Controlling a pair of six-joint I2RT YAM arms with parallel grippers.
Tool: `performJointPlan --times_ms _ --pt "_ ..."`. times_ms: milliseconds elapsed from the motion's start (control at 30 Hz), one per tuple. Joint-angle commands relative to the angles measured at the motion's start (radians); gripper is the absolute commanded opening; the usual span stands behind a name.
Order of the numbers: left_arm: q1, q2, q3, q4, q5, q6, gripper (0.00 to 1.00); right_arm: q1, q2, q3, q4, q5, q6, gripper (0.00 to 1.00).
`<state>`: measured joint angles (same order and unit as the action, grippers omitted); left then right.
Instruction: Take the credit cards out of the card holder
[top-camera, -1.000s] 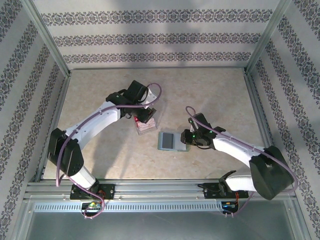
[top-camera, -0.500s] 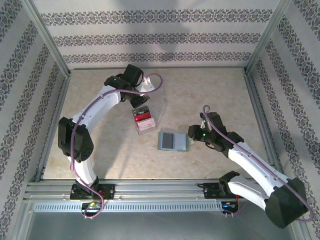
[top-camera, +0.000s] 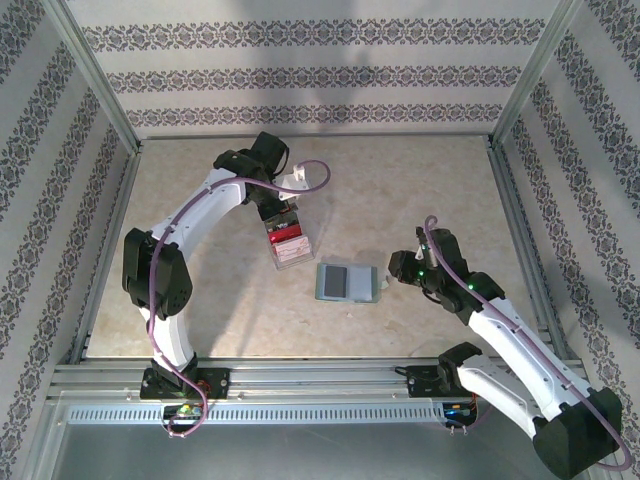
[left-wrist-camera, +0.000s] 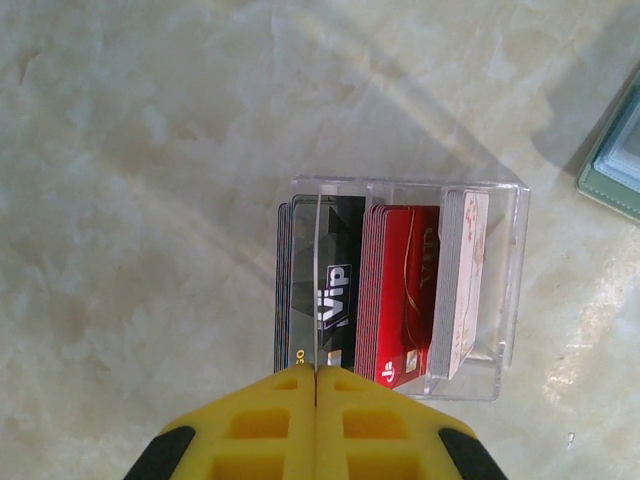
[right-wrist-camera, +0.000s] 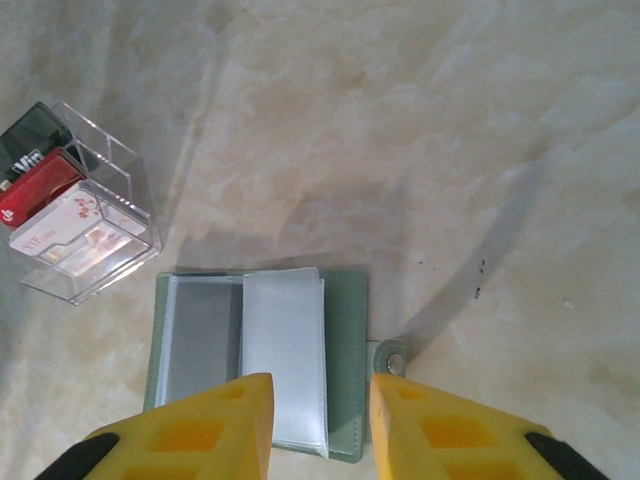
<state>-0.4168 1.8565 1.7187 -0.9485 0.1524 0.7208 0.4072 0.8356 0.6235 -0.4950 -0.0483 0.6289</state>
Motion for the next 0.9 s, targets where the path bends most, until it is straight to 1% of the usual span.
performJointPlan --times_ms 0,300,867 --pt "0.010 0.015 -0.005 -0.041 0.004 0.051 0.00 -0.011 -0.019 0.016 -0.032 0.033 -0.003 0.32" --pt "0.009 0.053 -0.010 -0.039 -0.001 0.064 0.00 -0.026 -0.070 0.039 -0.084 0.074 -0.017 0.36" --pt "0.016 0.143 0.039 -0.031 -0.030 0.084 0.00 -0.042 -0.092 0.035 -0.102 0.070 -0.014 0.36"
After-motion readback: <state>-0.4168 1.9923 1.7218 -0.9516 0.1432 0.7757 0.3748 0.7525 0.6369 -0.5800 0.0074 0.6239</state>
